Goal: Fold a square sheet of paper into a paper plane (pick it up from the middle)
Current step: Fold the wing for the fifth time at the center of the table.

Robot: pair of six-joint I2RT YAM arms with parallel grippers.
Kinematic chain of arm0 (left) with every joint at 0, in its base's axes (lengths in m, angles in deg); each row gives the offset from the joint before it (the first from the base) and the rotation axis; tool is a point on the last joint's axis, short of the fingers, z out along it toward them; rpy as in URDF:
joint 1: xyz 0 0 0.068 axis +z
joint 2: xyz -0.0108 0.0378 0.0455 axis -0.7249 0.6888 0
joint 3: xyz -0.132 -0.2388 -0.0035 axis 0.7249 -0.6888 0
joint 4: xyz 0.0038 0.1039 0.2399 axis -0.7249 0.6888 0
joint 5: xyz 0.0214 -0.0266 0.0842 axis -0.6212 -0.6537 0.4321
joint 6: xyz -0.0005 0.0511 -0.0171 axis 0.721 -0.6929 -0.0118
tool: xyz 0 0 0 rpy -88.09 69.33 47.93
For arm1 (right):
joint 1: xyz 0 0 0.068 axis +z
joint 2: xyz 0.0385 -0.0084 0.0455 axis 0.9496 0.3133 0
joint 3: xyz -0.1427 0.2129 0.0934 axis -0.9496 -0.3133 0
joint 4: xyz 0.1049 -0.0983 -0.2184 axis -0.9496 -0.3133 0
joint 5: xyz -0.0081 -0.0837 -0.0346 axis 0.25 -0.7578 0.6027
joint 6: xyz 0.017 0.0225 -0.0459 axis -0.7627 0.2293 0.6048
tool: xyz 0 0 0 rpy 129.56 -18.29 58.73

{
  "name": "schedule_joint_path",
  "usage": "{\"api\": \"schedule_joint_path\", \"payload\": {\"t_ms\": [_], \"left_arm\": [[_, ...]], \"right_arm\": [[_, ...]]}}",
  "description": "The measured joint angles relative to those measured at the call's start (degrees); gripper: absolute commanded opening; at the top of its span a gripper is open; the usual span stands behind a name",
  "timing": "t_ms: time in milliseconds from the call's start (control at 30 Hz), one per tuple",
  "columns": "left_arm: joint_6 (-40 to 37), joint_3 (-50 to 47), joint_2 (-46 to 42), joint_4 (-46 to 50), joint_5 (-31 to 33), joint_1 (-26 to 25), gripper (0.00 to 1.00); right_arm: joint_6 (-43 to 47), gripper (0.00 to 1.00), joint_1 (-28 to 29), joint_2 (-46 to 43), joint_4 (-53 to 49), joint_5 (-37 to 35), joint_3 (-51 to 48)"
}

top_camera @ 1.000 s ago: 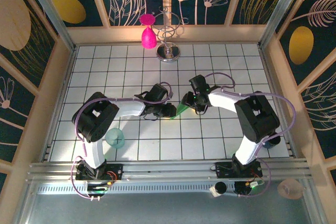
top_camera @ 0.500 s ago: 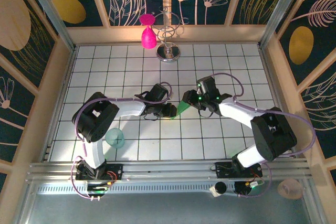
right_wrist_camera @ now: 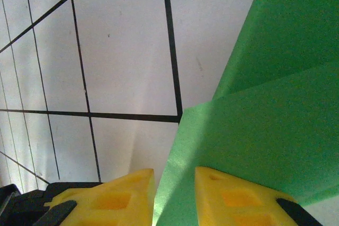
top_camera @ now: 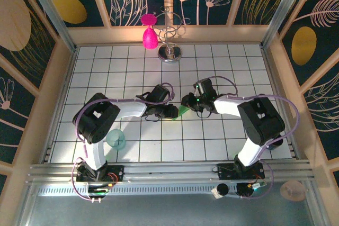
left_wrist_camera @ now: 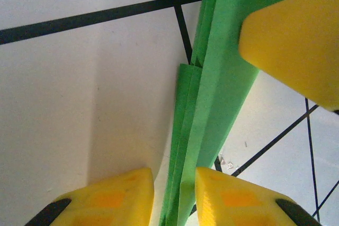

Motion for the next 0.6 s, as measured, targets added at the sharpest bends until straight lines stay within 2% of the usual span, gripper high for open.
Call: {"api": "schedule_joint_path", "payload": {"t_ms": [600], "left_arm": [[-0.22,-0.48,-1.18,0.07,1.44,-0.35,0.31]], "right_arm": [[0.39,0.23,-0.15,2.97,0.74,1.33,0.28]]}}
